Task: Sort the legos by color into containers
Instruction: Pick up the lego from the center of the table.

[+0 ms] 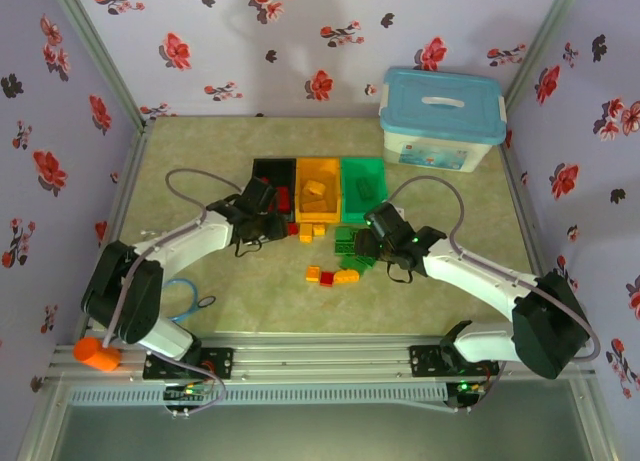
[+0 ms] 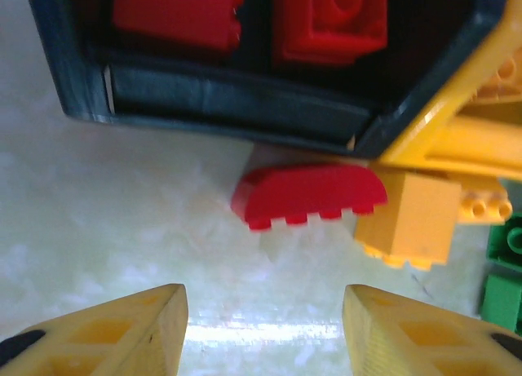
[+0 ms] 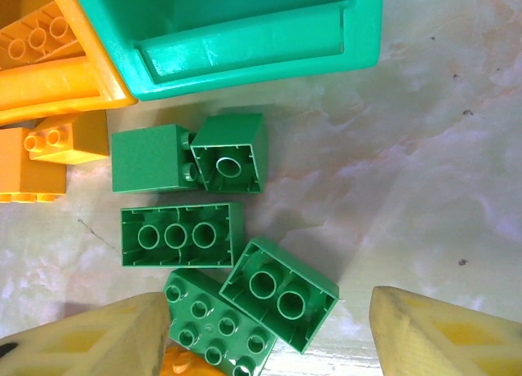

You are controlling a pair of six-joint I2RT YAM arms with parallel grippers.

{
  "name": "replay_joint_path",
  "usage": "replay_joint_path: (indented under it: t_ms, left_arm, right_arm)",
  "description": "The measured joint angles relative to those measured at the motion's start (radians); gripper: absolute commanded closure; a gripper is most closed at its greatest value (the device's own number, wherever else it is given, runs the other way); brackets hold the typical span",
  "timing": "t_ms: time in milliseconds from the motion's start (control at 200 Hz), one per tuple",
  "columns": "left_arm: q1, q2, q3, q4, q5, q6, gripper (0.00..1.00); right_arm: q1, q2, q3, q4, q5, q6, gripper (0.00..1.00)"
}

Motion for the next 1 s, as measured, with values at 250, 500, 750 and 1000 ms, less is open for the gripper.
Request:
replay_joint_path:
  t_ms: [250, 500, 750, 1000]
  left_arm:
    - [0.045, 0.119, 0.072, 0.024, 0.030, 0.044, 0.48]
    - [0.048, 0.195, 0.121, 0.037, 0.058, 0.068, 0.49]
    - [0.046, 0.197, 0.113, 0.071, 0.086, 0.068, 0.50]
    - [-0.018, 0.198, 0.084, 0.092, 0.098, 0.052, 0.51]
  right_arm:
    - [0.000, -0.040, -0.012, -0.002, 0.015, 0.000, 0.34]
    - [-0.002, -0.043, -0.013, -0.002, 0.019, 0.000, 0.34]
    - [-0.002, -0.043, -0.013, -0.002, 0.019, 0.000, 0.34]
    - [-0.002, -0.043, -0.017, 0.000, 0.018, 0.008, 0.35]
